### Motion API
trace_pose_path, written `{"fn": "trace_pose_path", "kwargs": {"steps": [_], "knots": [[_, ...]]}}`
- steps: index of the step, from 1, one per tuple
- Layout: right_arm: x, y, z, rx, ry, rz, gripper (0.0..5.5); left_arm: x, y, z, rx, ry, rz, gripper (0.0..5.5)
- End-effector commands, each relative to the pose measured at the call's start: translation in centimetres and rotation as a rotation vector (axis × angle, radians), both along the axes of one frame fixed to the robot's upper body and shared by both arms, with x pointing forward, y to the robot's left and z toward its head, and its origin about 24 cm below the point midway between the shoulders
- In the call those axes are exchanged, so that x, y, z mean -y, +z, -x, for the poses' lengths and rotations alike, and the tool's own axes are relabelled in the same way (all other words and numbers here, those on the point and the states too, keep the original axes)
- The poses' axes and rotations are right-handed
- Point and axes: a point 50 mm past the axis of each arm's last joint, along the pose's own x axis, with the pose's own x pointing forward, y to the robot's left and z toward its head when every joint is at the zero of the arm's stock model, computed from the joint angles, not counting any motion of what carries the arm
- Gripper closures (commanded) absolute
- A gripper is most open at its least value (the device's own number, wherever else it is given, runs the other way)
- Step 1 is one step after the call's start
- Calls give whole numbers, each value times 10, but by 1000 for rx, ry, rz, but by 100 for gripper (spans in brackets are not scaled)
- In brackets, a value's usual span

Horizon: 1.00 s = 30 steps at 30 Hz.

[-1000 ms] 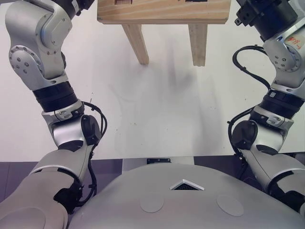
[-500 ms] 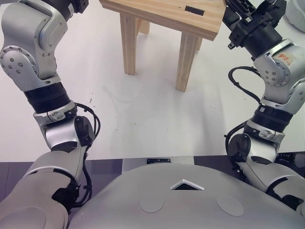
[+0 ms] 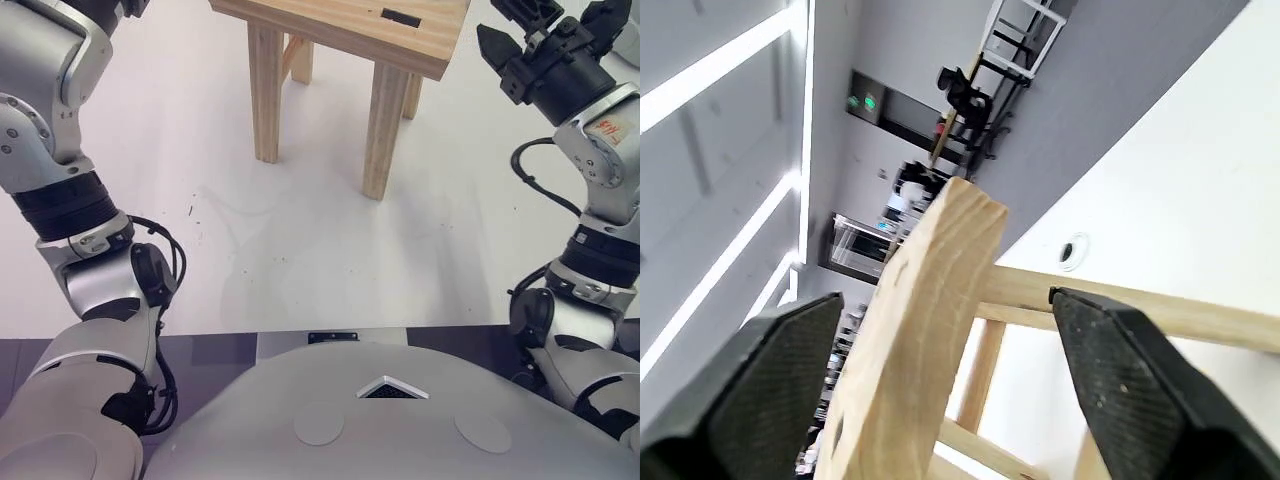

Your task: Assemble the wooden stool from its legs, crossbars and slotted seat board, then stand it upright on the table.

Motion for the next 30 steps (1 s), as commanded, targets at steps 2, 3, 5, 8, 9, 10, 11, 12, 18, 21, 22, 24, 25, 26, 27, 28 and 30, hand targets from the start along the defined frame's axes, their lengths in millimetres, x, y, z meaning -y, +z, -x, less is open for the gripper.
{"fn": "trace_pose_path", "kwargs": {"steps": [2,3,5,8,9,10,11,12,18,21,22,24,25,26,27,28,30], "knots": [[7,1,16,223,-86,490,165,-14,-13,18,94,137,-427,381],[13,-4,17,256,-156,585,165,-18,-17,22,125,192,-560,381],[26,-18,17,284,-290,723,165,-20,-33,30,152,231,-795,381],[39,-40,25,309,-415,841,165,-8,-59,39,166,161,-979,381],[41,-45,28,315,-434,880,165,-7,-65,43,155,156,-950,381],[43,-48,31,320,-453,901,165,-9,-68,45,144,163,-935,381],[44,-50,35,326,-471,920,165,-11,-70,47,131,171,-931,381],[46,-51,38,331,-489,937,165,-13,-73,50,117,172,-944,381],[48,-68,40,321,-502,1010,165,5,-94,53,108,99,-1007,381],[49,-63,29,364,-506,1029,165,7,-101,52,114,113,-972,381],[51,-62,27,376,-507,1035,165,8,-102,53,122,117,-945,381],[56,-62,24,381,-516,1044,165,11,-104,53,139,118,-912,381],[58,-61,23,387,-518,1049,165,12,-105,53,147,116,-903,381],[59,-61,21,395,-516,1054,165,12,-106,53,153,117,-899,381],[59,-61,18,406,-510,1056,165,12,-107,52,157,123,-891,381],[58,-60,16,417,-503,1061,165,12,-108,52,159,130,-888,381],[58,-60,11,430,-492,1063,165,12,-109,51,165,144,-881,381]]}}
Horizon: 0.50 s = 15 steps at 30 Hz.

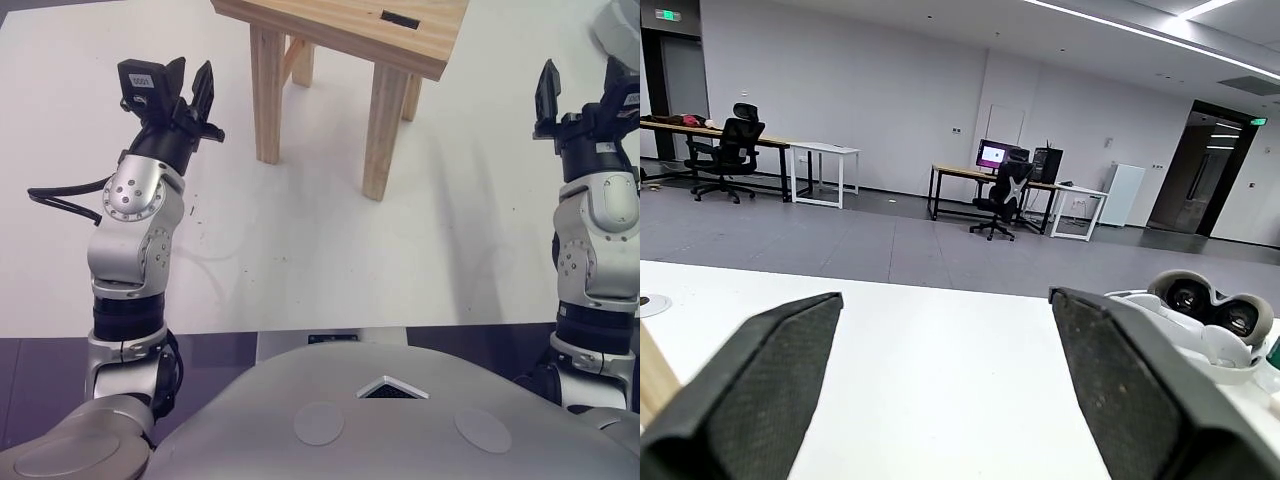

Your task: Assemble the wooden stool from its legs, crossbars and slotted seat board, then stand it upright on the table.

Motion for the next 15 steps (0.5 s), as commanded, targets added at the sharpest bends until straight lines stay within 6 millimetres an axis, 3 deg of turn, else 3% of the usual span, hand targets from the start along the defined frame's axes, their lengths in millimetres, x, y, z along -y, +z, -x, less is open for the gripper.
{"fn": "trace_pose_path", "kwargs": {"steps": [1,15], "knots": [[0,3,-10,20,26,10,165,-2,-4,-2,11,25,2,381],[-13,-9,-29,42,72,41,165,-8,-10,-26,39,42,-24,381]]}}
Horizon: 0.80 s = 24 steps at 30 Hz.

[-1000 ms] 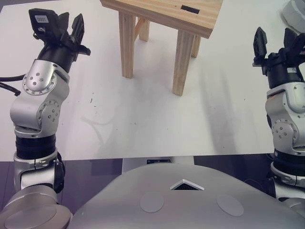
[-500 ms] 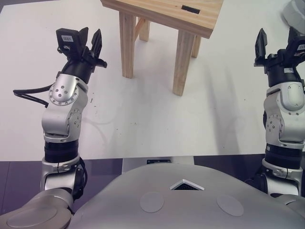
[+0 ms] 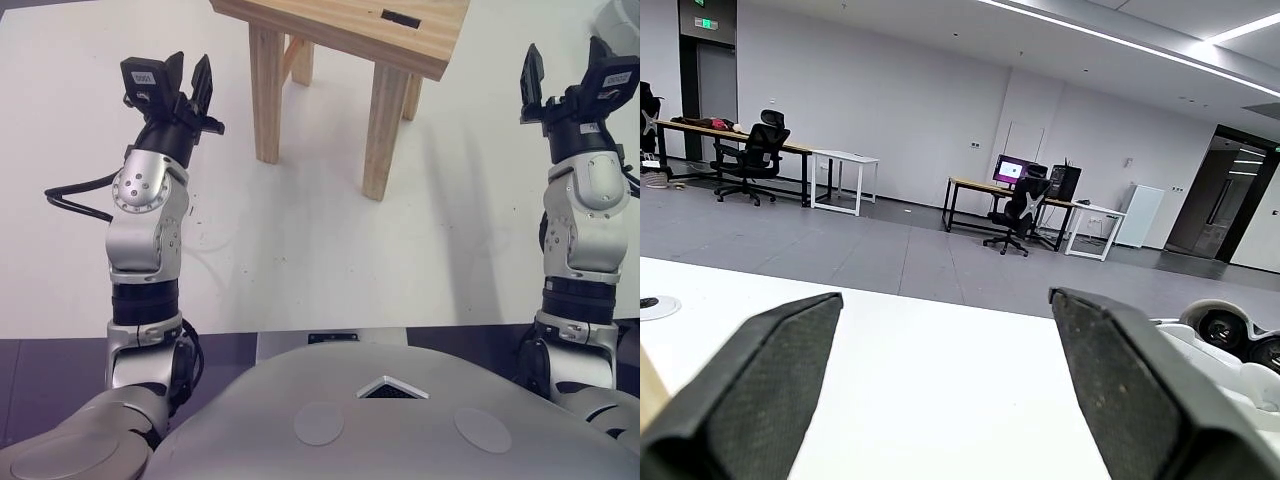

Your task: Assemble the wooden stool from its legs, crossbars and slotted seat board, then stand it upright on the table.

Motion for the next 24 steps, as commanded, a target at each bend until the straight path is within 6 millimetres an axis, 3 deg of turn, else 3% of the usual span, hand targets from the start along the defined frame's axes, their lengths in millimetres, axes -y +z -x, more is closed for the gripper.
{"fn": "trace_pose_path", "kwargs": {"steps": [1,9,24], "knots": [[-7,-4,-7,8,23,17,165,-1,0,-9,10,8,-10,381],[-7,-9,-11,3,46,20,165,-5,-10,-1,-6,45,-11,381],[-13,-13,-23,11,50,4,165,-10,-5,-7,17,89,-23,381]]}}
